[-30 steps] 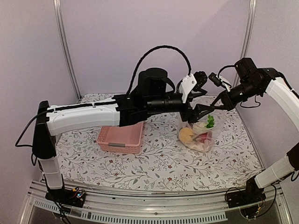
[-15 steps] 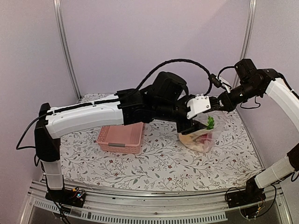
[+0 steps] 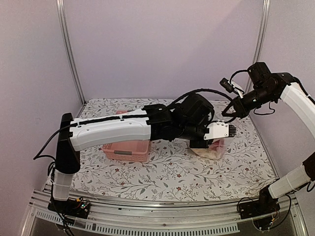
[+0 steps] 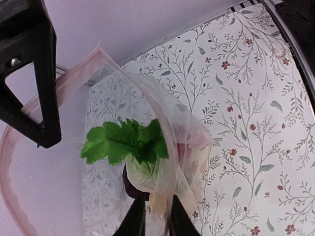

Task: Place the food in the zip-top bag and seal the zipper
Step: Pass from the right arm to the left, then pass from the left arm to the right

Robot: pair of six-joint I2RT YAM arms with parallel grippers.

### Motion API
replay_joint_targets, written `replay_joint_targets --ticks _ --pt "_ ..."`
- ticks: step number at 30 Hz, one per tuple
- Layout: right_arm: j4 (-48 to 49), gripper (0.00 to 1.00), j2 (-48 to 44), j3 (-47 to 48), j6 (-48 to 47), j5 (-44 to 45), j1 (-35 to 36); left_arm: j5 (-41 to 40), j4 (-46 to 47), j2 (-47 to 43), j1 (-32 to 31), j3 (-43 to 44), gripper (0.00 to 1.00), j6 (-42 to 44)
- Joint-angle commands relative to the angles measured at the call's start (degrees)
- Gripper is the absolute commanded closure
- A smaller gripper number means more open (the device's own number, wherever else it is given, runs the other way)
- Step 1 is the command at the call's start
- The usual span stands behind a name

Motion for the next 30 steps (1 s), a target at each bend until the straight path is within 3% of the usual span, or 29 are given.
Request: replay_joint_targets --ticks 1,4,9,12,17,20,22,25,28,30 --pt "-1.1 0.97 -1.6 0.1 -0.9 -1.6 0.3 -3.1 1.7 0.2 -0.6 0.9 0.92 1.7" --pt "-2.1 0.93 -1.3 1.2 -1.4 -2.2 0.3 -3.5 5.5 -1.8 -0.5 -2.2 0.95 1.4" --pt "-3.3 0.72 -1.6 3.6 -3.4 -0.1 0.2 -3.5 7.9 -4.3 -0.5 -3.0 0.97 -1.1" --pt "-3.1 0.68 -1.8 3.0 -3.6 1.5 0.3 -4.4 8.8 -5.0 -0.5 -3.4 0.97 -2.3" --pt "-1.5 0.73 -1.9 -0.4 -3.3 3.0 0.3 -6.1 11.7 -5.9 -0.4 -5.4 0.97 -3.6" --pt "-0.6 0.90 -1.4 -0.8 -3.2 3.9 0.3 -6.5 13.3 -6.5 -0.1 -6.1 0.94 -3.8" --pt "0.3 1.00 -1.6 -0.6 -3.1 3.6 0.2 -8.8 15.9 -7.1 -0.1 -7.2 0.80 -3.9" --pt "1.5 1.00 -2.2 -0.2 -4.3 2.4 0.3 -14.7 21.4 -10.7 -0.3 -12.7 0.53 -6.5" --pt "1.2 1.00 -1.9 -0.2 -5.6 1.7 0.3 -13.2 28.5 -19.9 -0.4 -25.6 0.36 -11.9" --pt "0.6 1.00 -1.2 0.0 -6.7 1.5 0.3 -10.0 38.4 -27.5 -0.5 -37.6 0.29 -16.1"
